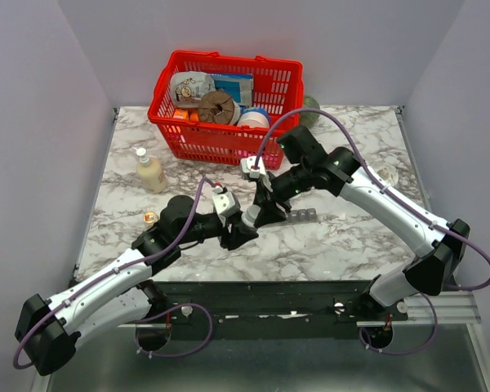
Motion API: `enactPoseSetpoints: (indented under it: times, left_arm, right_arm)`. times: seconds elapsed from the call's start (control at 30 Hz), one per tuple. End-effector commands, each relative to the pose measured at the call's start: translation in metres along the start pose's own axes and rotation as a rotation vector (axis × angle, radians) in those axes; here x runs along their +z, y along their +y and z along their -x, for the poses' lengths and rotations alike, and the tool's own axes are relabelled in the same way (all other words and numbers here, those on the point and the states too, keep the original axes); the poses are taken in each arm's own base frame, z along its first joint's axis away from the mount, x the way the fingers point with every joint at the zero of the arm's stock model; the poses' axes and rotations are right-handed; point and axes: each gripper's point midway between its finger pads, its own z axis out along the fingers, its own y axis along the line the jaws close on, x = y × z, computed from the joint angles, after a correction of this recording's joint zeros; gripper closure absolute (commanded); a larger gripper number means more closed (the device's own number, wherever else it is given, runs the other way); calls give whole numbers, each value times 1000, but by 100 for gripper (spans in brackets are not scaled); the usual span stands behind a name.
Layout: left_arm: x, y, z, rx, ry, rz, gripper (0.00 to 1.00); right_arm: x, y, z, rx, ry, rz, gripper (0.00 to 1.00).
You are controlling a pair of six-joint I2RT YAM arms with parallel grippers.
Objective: Sort the pills into containers
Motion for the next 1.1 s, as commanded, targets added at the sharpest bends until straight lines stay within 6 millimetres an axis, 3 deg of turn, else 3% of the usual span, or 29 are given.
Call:
enactPoseSetpoints:
  times: [0.0,0.13,0.2,0.27,0.33,0.47,1.07]
  left_arm:
    - [4,-21,17,46,-39,-132,100]
    - [4,-27,11,40,-13,-175,100]
    - [4,-25,11,40,-13,-168,100]
    - [4,-23,13,41,-20,-150,100]
    - [4,-16,17,43,-35,-108,100]
    - [4,-10,22,44,-56,-65,100]
    - [1,2,25,32,-82,14,100]
  right_arm:
    - [4,21,8,-95,-39,127,71]
    - [-2,42,14,-161,-79,225,71]
    - [-2,39,15,-169,-75,213,70]
    - [-1,33,13,-140,-51,187,62]
    - [1,27,12,-114,-37,157,44]
    - [1,19,11,-47,-33,84,31]
    - [-3,-10,6,19,6,-103,40]
